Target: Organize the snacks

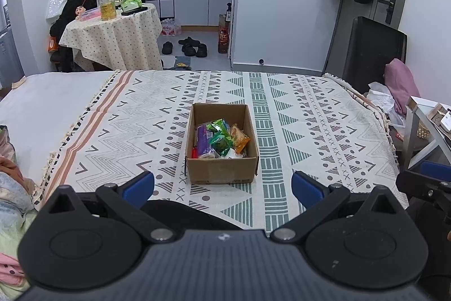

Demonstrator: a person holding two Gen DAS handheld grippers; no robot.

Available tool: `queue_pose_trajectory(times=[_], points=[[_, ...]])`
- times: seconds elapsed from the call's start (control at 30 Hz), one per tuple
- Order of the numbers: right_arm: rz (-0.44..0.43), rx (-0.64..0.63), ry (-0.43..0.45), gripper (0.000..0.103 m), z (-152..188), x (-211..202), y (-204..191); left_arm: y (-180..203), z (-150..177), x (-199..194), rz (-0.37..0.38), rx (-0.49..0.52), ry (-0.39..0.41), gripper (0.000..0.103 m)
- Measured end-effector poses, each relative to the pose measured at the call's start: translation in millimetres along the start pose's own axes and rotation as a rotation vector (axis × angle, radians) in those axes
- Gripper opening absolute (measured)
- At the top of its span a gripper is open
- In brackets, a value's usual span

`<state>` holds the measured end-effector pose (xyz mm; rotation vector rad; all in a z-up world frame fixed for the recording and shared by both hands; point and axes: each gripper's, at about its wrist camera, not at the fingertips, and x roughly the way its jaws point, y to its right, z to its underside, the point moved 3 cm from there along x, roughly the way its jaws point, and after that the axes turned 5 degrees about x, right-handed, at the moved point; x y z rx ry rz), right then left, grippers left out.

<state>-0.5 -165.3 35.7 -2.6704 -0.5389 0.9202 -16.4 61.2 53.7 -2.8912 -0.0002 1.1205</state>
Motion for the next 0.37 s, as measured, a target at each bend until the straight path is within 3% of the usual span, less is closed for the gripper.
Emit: queue_pose_trajectory(times=[0.37], points=[[0.001,-0.001,-0.003,0.103,2.7,1.5,1.8,3.1,2.4,2.1,0.011,0.006,-0.002,0.103]])
